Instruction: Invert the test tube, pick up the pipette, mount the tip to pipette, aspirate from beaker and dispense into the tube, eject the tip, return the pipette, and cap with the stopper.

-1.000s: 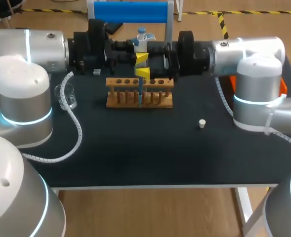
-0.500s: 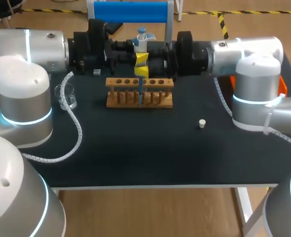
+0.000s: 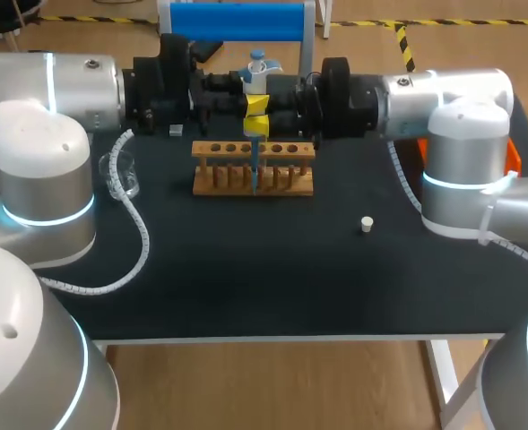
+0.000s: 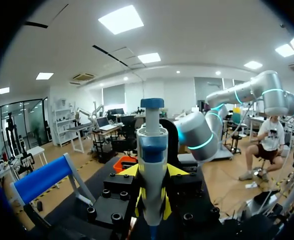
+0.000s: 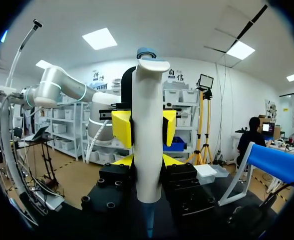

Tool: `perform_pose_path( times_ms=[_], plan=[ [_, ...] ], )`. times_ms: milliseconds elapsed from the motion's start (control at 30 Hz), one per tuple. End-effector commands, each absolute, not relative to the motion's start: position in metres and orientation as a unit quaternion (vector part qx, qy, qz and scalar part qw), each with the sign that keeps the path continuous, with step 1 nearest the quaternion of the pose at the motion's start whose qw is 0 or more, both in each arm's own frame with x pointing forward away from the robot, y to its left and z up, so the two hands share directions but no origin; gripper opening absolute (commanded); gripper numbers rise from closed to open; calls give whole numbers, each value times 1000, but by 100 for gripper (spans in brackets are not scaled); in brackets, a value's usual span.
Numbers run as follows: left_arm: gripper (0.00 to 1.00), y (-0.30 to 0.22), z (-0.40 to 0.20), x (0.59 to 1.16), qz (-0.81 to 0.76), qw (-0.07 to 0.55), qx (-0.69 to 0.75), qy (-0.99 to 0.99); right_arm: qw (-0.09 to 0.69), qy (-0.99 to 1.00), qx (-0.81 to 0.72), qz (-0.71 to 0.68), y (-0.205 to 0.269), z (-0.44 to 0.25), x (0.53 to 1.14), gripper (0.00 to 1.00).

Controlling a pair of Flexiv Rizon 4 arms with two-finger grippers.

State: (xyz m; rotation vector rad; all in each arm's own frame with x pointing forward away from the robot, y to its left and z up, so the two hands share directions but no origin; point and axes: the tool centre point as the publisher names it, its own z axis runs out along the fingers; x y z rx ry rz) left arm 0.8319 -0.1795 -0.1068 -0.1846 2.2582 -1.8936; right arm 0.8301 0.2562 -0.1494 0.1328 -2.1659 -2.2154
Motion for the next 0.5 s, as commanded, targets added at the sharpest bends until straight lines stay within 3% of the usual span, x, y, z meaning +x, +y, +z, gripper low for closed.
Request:
perform_pose_path(
  times_ms=[33,67,500],
  plan=[
    [20,-181,-108,831,-639,96,-63,760,21,-696,44,-716,254,-149,830,0],
    [100,-181,-108,831,-639,96,-63,760,21,-696,44,-716,253,-149,830,0],
    [100,-181,-108,831,-639,96,-63,760,25,-693,45,-719,214,-150,836,0]
  ],
)
